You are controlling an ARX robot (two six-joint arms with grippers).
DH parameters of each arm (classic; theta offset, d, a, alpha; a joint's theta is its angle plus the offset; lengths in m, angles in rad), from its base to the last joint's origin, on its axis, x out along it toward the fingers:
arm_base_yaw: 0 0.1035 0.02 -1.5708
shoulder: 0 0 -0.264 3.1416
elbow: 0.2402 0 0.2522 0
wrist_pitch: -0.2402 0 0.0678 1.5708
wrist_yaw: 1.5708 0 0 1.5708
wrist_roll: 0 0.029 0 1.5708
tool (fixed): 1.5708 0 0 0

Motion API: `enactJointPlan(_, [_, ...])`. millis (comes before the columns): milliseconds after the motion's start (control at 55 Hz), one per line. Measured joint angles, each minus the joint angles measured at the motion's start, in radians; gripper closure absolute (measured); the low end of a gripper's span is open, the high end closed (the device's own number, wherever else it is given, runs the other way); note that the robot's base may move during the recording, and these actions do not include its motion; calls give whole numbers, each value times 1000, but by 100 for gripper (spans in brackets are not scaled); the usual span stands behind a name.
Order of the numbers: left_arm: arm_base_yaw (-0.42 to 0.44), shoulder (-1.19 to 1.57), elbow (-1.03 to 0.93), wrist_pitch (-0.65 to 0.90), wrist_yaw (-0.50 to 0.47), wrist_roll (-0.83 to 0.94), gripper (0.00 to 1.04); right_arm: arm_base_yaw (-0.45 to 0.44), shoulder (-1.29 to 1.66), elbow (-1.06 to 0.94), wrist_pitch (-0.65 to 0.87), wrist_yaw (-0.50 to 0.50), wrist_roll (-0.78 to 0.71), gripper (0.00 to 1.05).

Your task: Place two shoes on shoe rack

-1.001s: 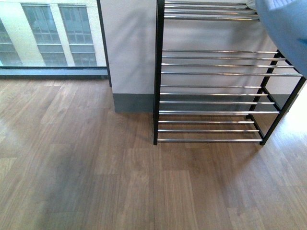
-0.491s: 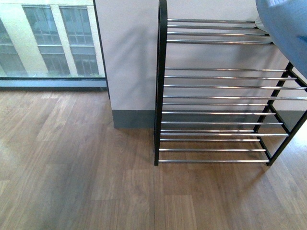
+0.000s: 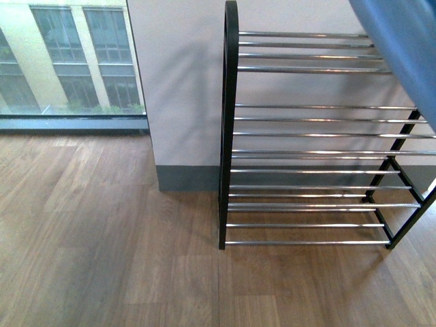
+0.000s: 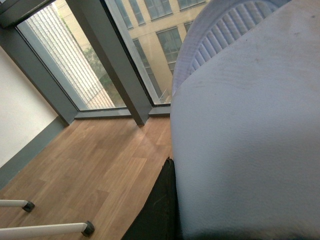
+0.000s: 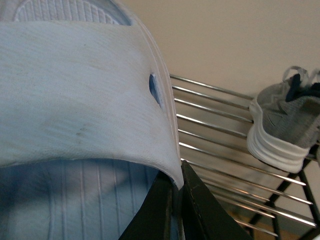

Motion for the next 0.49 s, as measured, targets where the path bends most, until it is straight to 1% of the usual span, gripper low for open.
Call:
enactJointPlan(146, [0,0,0,0,0,0,103,17,142,138,0,32,52,103])
enactJointPlan(200, [0,0,0,0,0,0,103,11,220,201,-9,58,57,103])
enactJointPlan(491, [0,0,0,0,0,0,103,-14,584,519,-43,123,60,103])
